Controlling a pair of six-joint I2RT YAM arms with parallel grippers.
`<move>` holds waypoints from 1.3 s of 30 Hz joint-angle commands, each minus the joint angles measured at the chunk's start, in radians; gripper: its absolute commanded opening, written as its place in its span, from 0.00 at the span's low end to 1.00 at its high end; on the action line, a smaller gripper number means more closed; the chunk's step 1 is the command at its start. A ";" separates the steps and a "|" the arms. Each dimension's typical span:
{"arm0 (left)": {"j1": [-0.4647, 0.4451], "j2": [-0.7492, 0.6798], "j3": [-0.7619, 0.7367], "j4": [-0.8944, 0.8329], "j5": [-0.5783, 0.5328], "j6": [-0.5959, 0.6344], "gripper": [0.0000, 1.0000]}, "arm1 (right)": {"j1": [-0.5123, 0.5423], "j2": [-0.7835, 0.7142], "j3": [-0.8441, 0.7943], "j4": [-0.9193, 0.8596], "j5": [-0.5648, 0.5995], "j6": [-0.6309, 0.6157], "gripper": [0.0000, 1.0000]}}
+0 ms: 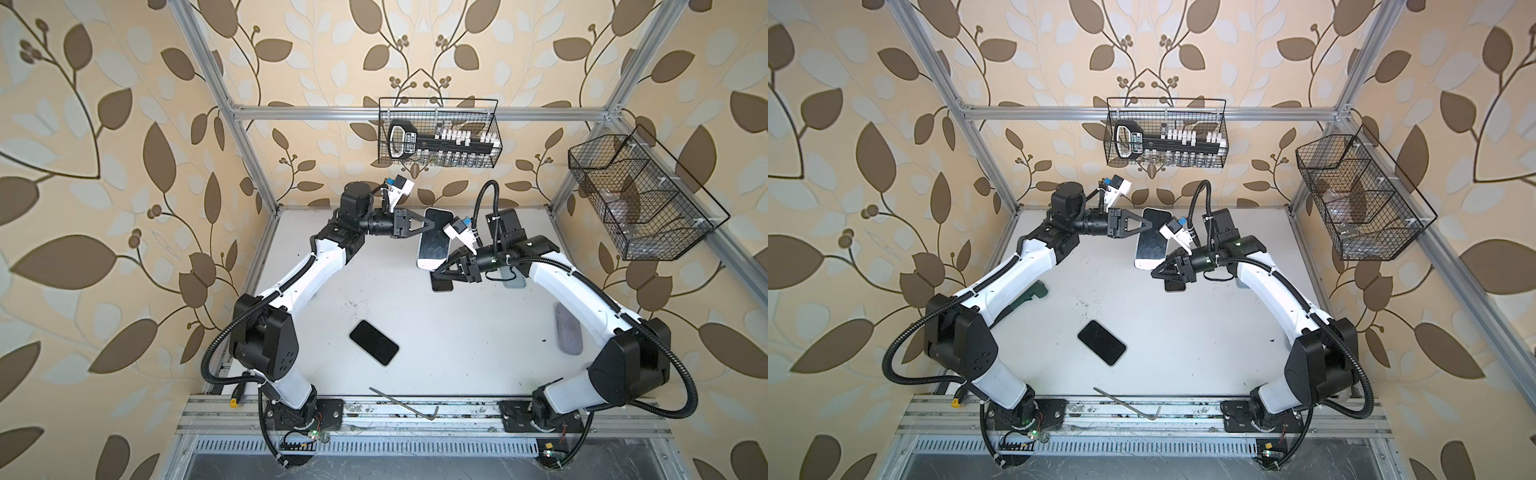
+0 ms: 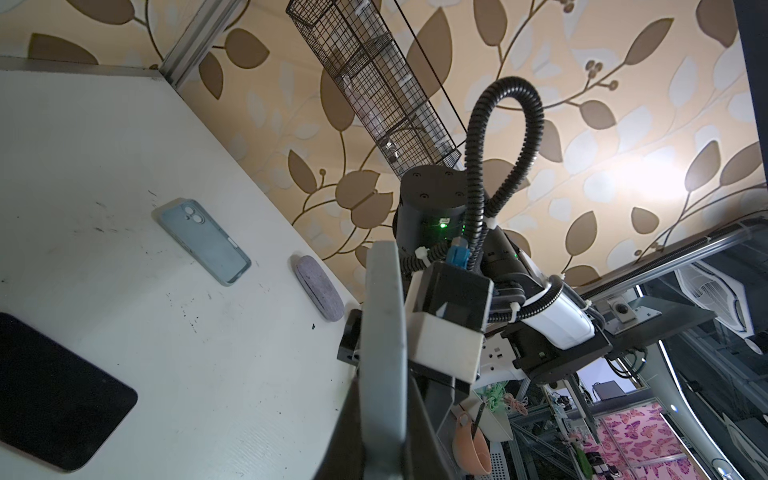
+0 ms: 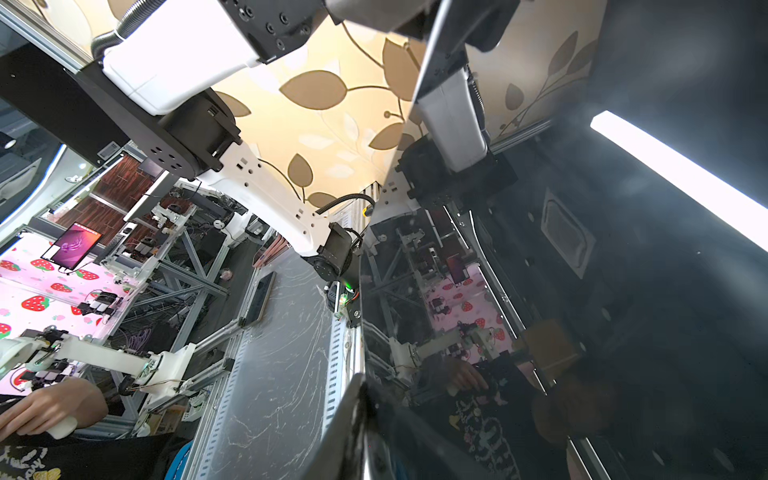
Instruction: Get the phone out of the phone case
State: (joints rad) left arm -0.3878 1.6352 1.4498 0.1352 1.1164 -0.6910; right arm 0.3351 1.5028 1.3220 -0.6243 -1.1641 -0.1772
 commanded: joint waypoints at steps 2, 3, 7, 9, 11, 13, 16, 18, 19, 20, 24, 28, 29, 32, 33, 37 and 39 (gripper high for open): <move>-0.010 -0.028 0.051 0.035 -0.006 -0.008 0.00 | -0.011 -0.002 -0.007 -0.028 -0.043 -0.063 0.27; -0.010 -0.025 0.055 0.037 -0.007 -0.010 0.00 | -0.014 -0.004 -0.009 -0.034 -0.047 -0.068 0.27; -0.010 -0.014 0.069 0.042 -0.018 -0.021 0.00 | -0.031 -0.011 -0.022 -0.072 -0.055 -0.101 0.26; -0.010 -0.009 0.074 0.050 -0.018 -0.028 0.00 | -0.035 -0.010 -0.025 -0.090 -0.060 -0.114 0.26; -0.010 -0.005 0.078 0.061 -0.018 -0.039 0.00 | -0.036 -0.009 -0.027 -0.097 -0.060 -0.120 0.25; -0.010 -0.002 0.081 0.070 -0.018 -0.047 0.00 | -0.037 -0.011 -0.029 -0.098 -0.062 -0.122 0.24; -0.010 0.003 0.080 0.081 -0.014 -0.057 0.00 | -0.036 -0.010 -0.029 -0.097 -0.064 -0.123 0.23; -0.010 0.003 0.078 0.083 -0.012 -0.059 0.00 | -0.037 -0.009 -0.027 -0.097 -0.072 -0.123 0.23; -0.010 0.003 0.076 0.083 -0.012 -0.059 0.00 | -0.036 -0.009 -0.025 -0.095 -0.074 -0.124 0.23; -0.010 0.003 0.074 0.084 -0.012 -0.059 0.00 | -0.036 -0.010 -0.024 -0.092 -0.076 -0.122 0.23; -0.010 0.000 0.066 0.086 -0.013 -0.058 0.00 | -0.036 -0.010 -0.021 -0.083 -0.091 -0.117 0.23; -0.010 0.003 0.065 0.086 -0.013 -0.058 0.00 | -0.036 -0.010 -0.018 -0.080 -0.092 -0.114 0.23; -0.010 0.004 0.064 0.087 -0.013 -0.059 0.00 | -0.036 -0.010 -0.017 -0.078 -0.093 -0.113 0.23; -0.011 0.005 0.065 0.089 -0.012 -0.060 0.00 | -0.036 -0.012 -0.017 -0.066 -0.098 -0.103 0.23; -0.012 0.006 0.066 0.090 -0.012 -0.061 0.00 | -0.036 -0.012 -0.017 -0.058 -0.098 -0.097 0.23; -0.018 0.007 0.060 0.093 -0.010 -0.060 0.00 | -0.035 -0.016 -0.024 -0.011 -0.095 -0.059 0.25; -0.019 0.005 0.057 0.095 -0.010 -0.061 0.00 | -0.036 -0.015 -0.024 -0.002 -0.091 -0.050 0.25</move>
State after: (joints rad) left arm -0.3950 1.6539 1.4750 0.1497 1.0916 -0.7406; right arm 0.2996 1.5028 1.3067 -0.6579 -1.2304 -0.2310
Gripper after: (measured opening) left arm 0.116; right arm 0.248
